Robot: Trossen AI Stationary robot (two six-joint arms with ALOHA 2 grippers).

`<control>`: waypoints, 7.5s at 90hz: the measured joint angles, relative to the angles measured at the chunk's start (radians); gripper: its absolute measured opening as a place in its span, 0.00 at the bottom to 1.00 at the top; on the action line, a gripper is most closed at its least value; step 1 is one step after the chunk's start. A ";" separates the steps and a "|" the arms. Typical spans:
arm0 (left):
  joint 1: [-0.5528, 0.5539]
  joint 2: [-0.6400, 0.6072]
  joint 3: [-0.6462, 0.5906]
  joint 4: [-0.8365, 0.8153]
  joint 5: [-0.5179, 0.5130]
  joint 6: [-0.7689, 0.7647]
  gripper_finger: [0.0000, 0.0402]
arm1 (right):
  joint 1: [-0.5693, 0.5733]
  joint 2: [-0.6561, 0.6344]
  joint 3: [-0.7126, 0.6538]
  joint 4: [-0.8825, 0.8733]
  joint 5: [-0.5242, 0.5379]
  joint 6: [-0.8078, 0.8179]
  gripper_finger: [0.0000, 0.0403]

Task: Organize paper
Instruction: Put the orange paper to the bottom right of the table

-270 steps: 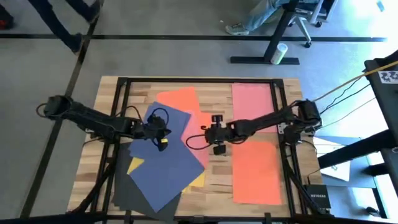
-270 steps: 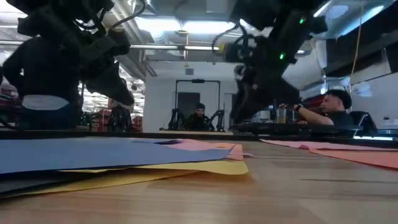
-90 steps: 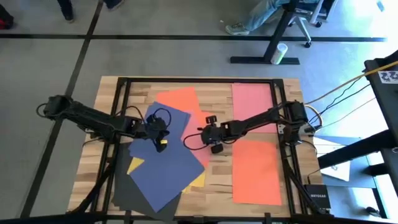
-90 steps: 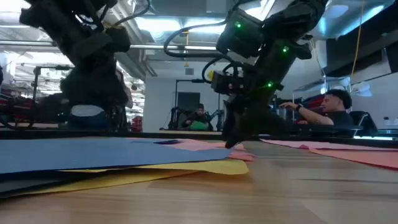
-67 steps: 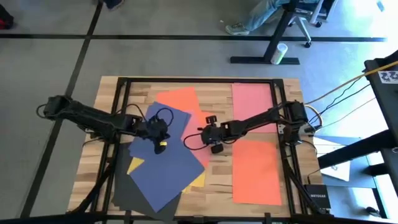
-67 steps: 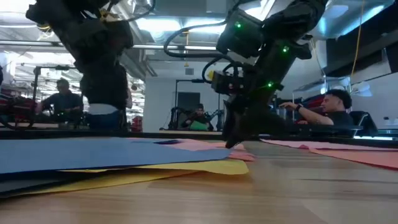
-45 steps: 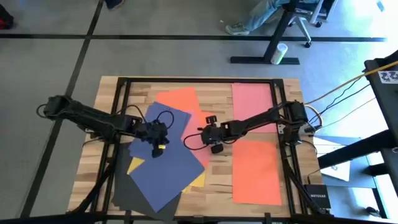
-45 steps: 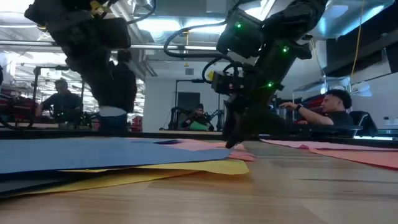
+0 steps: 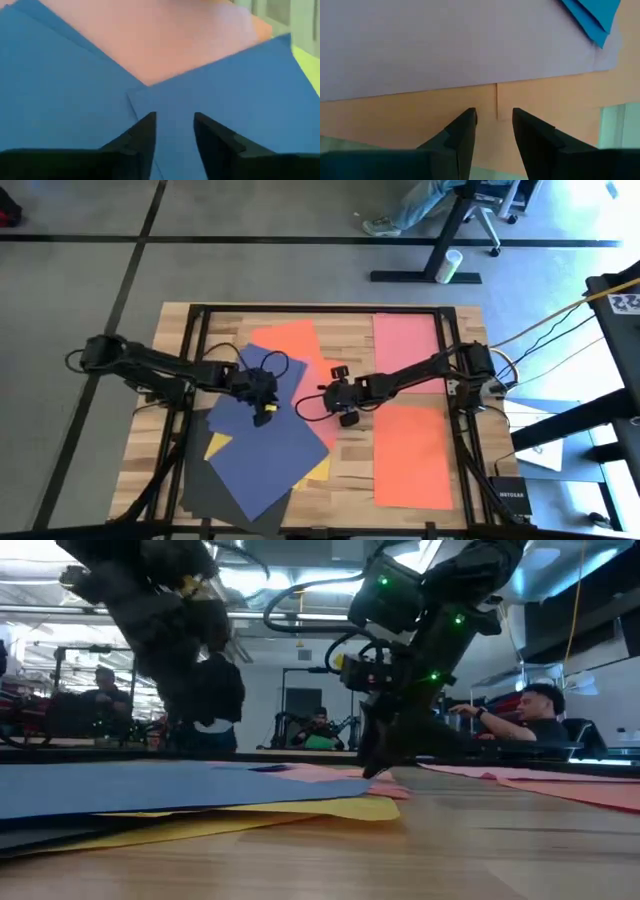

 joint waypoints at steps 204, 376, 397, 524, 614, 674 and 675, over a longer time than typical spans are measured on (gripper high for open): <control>0.009 0.281 0.135 -0.074 0.058 0.000 0.34 | 0.000 0.000 -0.001 -0.007 0.000 0.001 0.30; 0.041 0.213 0.132 -0.078 0.056 -0.044 0.42 | 0.000 0.000 -0.001 -0.006 0.000 0.001 0.30; 0.054 0.265 0.133 -0.075 0.042 0.002 0.42 | 0.000 0.000 -0.001 -0.001 0.000 0.001 0.30; 0.082 0.046 0.214 -0.582 -0.240 0.052 0.00 | 0.000 0.000 -0.001 -0.002 0.000 0.001 0.30; 0.208 0.045 0.212 -0.709 -0.491 -0.094 0.00 | 0.000 0.000 -0.001 -0.006 0.000 0.013 0.30; 0.270 0.045 0.212 -0.743 -0.511 -0.073 0.00 | 0.000 0.000 -0.001 -0.006 0.000 0.013 0.30; 0.271 0.045 0.212 -0.743 -0.511 -0.072 0.00 | 0.000 0.000 -0.001 -0.006 0.000 0.013 0.30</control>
